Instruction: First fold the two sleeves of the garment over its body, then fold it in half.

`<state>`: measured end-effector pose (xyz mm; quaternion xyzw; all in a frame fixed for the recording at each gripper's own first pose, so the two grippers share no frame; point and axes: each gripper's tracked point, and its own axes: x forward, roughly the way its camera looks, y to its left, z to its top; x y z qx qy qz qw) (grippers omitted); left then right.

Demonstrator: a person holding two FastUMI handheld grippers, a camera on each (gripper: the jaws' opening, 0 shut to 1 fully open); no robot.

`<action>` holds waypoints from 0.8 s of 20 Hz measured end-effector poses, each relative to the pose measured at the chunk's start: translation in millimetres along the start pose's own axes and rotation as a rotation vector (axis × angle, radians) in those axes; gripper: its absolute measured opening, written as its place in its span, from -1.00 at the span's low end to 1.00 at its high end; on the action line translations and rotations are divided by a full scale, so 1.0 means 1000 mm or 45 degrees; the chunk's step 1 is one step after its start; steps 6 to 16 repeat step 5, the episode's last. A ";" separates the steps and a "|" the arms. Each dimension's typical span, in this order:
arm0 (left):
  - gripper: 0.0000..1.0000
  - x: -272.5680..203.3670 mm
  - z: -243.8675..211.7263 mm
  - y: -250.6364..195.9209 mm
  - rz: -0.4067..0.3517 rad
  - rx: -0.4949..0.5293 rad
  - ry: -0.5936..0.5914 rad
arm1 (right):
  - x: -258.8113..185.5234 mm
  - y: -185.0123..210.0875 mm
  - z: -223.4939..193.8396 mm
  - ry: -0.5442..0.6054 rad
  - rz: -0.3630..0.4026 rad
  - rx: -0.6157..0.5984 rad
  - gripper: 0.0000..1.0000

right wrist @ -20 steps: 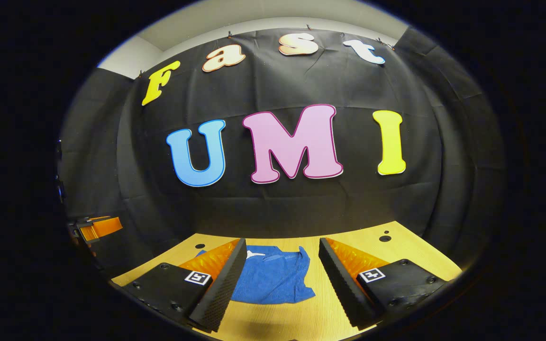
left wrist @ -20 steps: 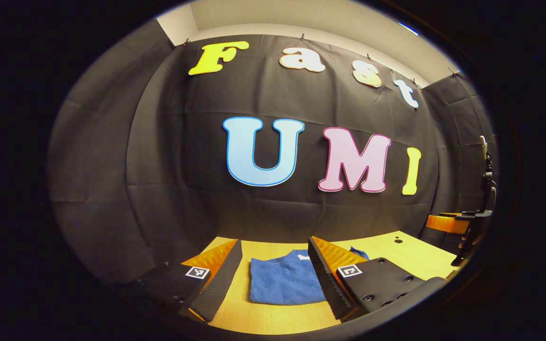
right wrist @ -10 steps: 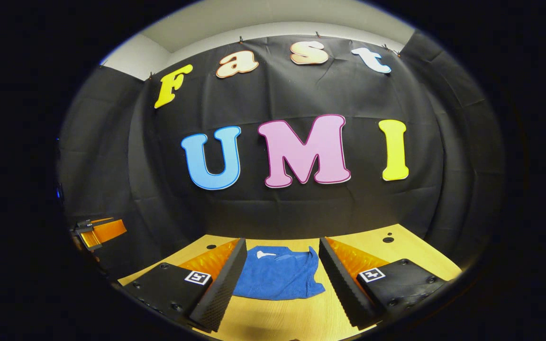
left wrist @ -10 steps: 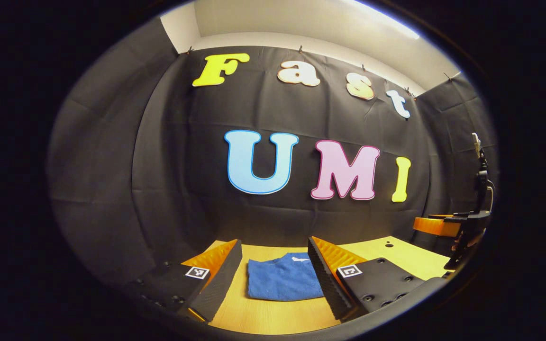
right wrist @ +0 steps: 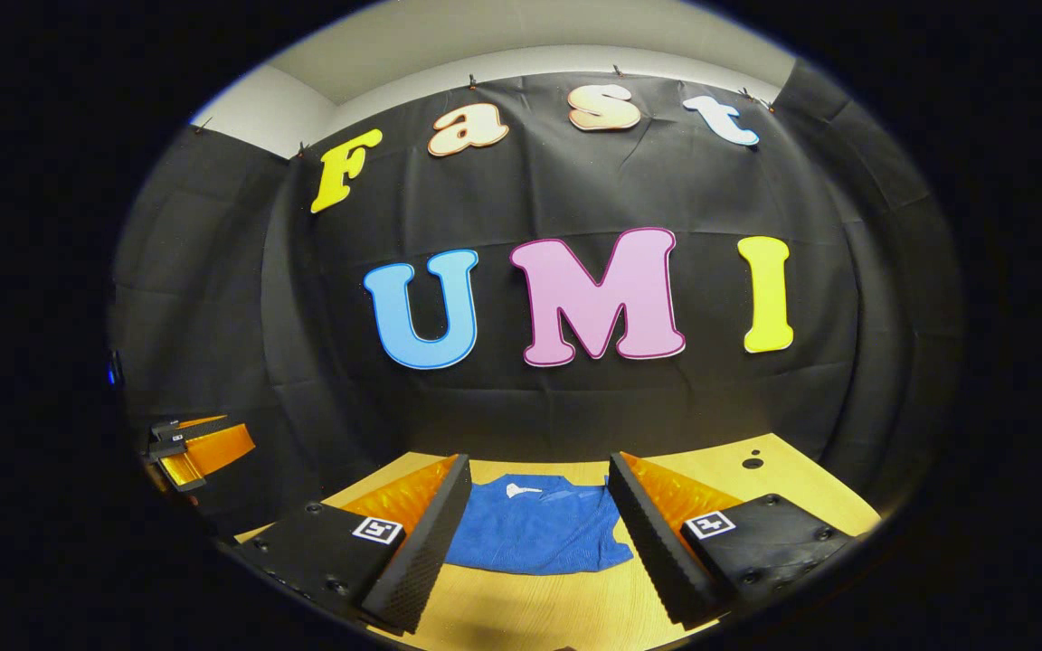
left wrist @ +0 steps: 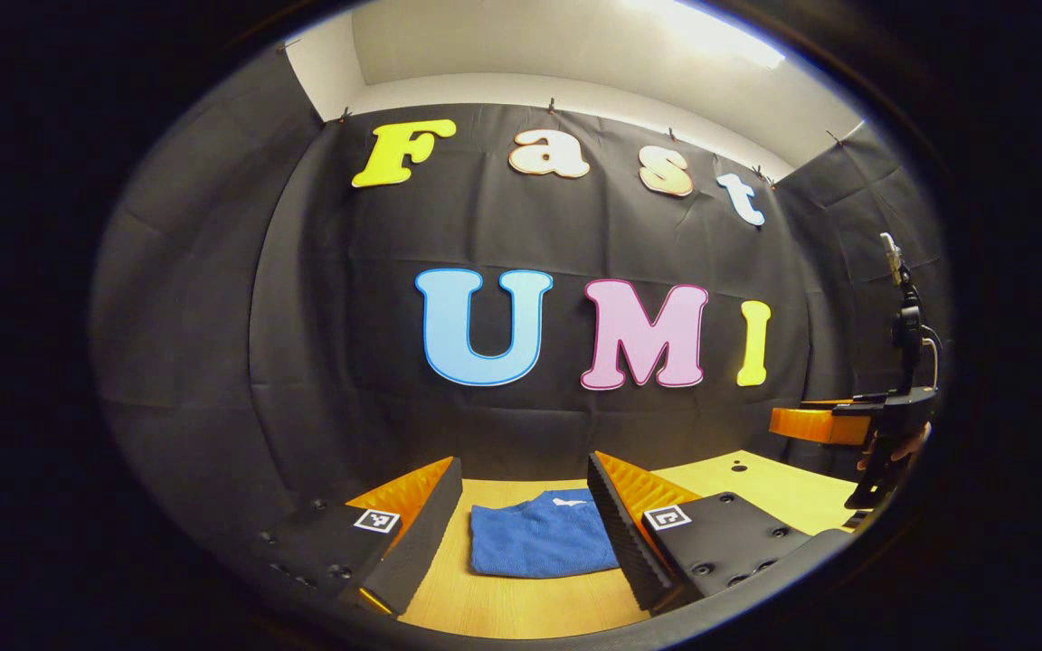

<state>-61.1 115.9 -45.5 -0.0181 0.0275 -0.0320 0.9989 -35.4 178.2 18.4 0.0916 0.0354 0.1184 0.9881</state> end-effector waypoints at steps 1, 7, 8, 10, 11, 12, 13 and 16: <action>0.60 0.000 0.001 -0.001 -0.003 -0.006 -0.003 | -0.001 0.000 0.001 -0.006 -0.003 0.001 0.93; 0.60 -0.004 0.003 0.002 -0.002 -0.009 -0.009 | -0.005 0.002 0.001 -0.007 -0.010 -0.001 0.94; 0.60 -0.004 0.003 0.002 -0.002 -0.009 -0.009 | -0.005 0.002 0.001 -0.007 -0.010 -0.001 0.94; 0.60 -0.004 0.003 0.002 -0.002 -0.009 -0.009 | -0.005 0.002 0.001 -0.007 -0.010 -0.001 0.94; 0.60 -0.004 0.003 0.002 -0.002 -0.009 -0.009 | -0.005 0.002 0.001 -0.007 -0.010 -0.001 0.94; 0.60 -0.004 0.003 0.002 -0.002 -0.009 -0.009 | -0.005 0.002 0.001 -0.007 -0.010 -0.001 0.94; 0.60 -0.004 0.003 0.002 -0.002 -0.009 -0.009 | -0.005 0.002 0.001 -0.007 -0.010 -0.001 0.94; 0.60 -0.004 0.003 0.002 -0.002 -0.009 -0.009 | -0.005 0.002 0.001 -0.007 -0.010 -0.001 0.94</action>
